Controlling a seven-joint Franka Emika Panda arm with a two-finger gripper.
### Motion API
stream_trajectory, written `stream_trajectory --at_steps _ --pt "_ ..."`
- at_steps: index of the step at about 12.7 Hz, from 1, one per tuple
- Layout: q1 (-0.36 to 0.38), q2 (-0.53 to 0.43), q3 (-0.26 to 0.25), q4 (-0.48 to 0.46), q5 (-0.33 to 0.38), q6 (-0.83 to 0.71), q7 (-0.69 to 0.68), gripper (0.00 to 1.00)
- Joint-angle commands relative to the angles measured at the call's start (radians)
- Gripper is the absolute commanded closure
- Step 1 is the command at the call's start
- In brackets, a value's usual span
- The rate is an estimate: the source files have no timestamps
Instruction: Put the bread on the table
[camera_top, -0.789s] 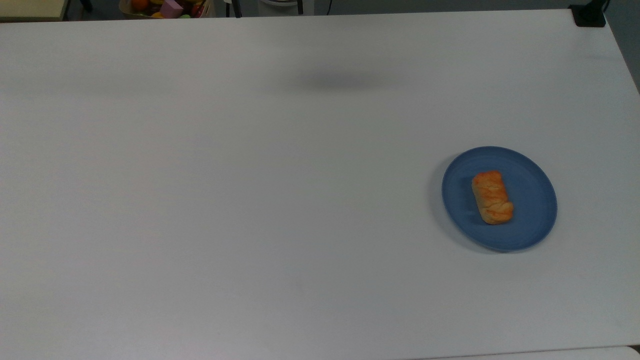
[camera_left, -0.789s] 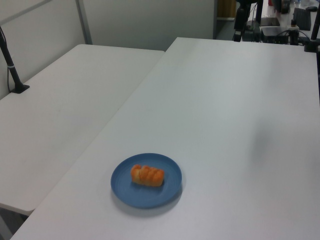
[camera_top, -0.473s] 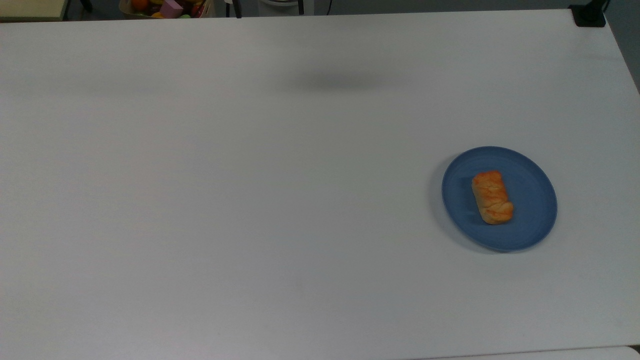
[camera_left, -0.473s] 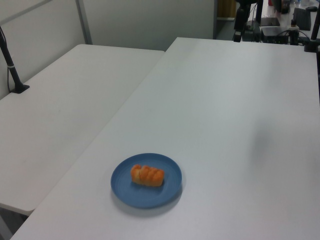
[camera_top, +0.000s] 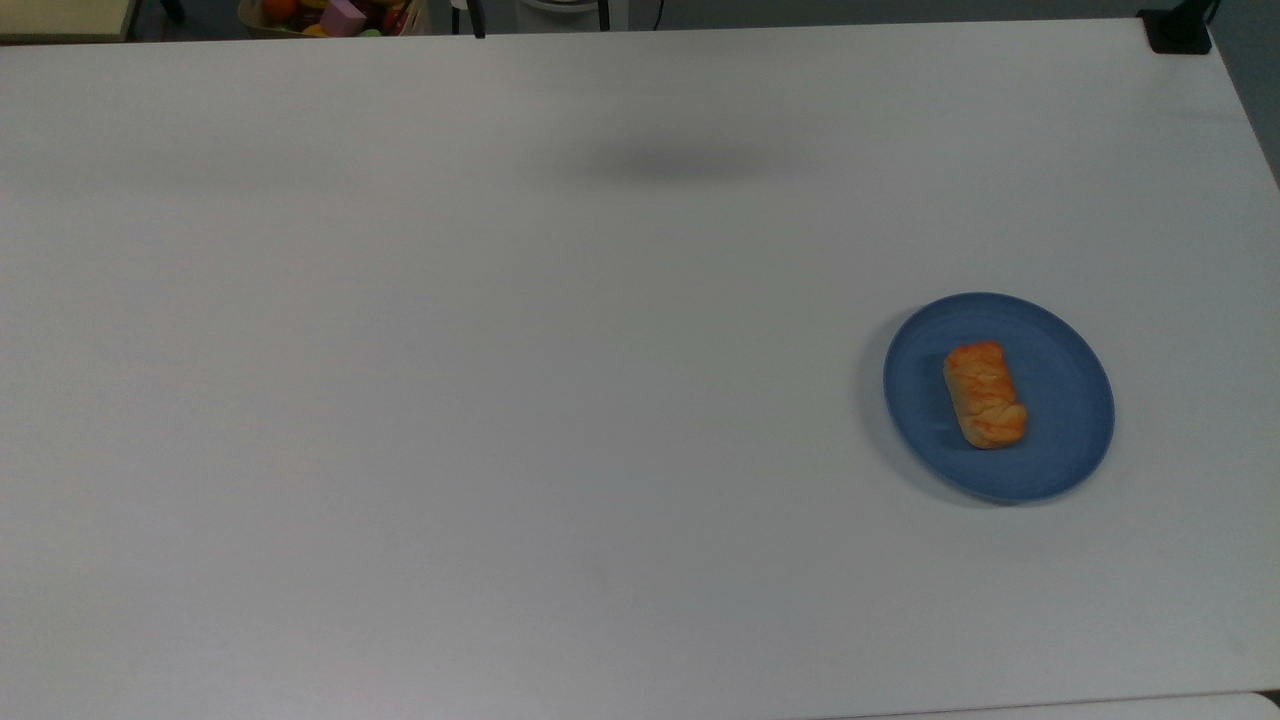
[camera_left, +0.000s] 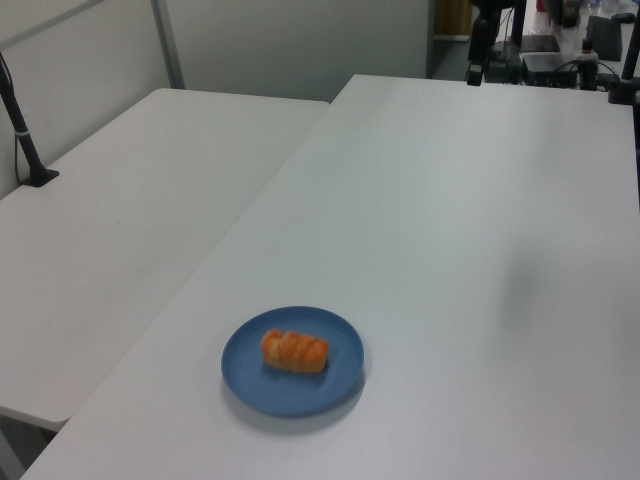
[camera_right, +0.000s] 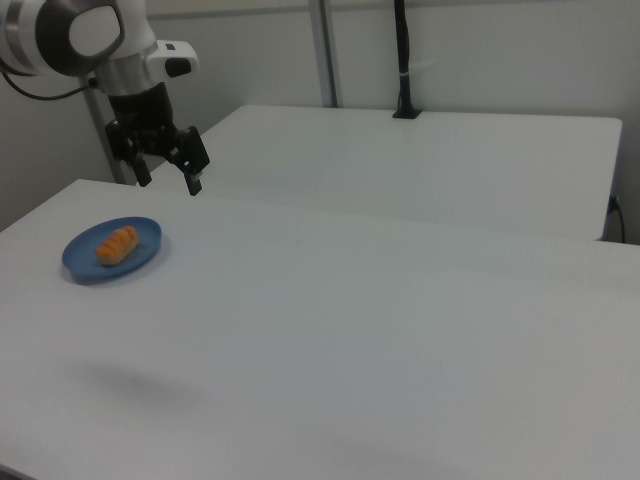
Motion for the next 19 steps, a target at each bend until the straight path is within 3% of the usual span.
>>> stream_trajectory --at_steps 1,5,10,13,19 --pt "0.041 -0.003 -0.003 -0.028 0.012 0.008 -0.017 0.0" --pt "0.117 0.086 -0.003 -0.003 0.017 0.019 0.003 0.0" --pt "0.25 0.3 -0.002 0.256 0.006 0.019 0.199 0.0" --pt "0.311 0.403 -0.003 0.372 0.006 0.06 0.225 0.0" --pt "0.411 0.537 -0.005 0.383 -0.031 0.351 0.282 0.0"
